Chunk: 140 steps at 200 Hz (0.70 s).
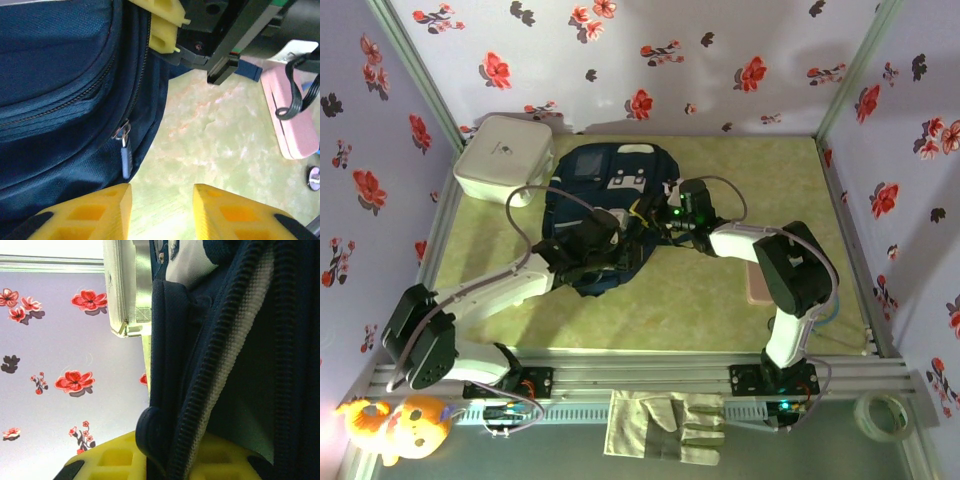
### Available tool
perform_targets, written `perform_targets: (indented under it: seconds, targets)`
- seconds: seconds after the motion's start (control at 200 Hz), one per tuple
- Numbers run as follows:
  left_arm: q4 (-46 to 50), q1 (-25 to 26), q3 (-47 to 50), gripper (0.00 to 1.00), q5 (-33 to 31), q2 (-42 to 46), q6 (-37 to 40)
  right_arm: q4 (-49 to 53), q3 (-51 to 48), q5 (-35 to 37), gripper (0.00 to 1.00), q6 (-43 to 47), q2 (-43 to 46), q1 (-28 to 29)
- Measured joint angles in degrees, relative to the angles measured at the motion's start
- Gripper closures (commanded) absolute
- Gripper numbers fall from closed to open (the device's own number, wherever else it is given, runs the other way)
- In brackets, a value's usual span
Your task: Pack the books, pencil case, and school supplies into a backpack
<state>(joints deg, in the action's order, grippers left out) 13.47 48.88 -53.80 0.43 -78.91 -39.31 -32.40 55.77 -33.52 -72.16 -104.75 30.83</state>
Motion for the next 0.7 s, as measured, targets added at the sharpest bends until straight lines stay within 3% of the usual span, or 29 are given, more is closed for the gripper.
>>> perform_targets:
  seconds: [0.515, 0.7]
  targets:
    - [-5.0, 0.4, 0.7, 0.75, -4.3, -6.5, -3.3, -3.1, 0.0, 0.1, 0.84, -2.0, -0.4, 0.2]
    - [-5.6, 0.4, 1.3, 0.86, -6.2, -6.6, -4.0, -3.8, -0.1, 0.1, 0.84, -2.0, -0.7, 0.2]
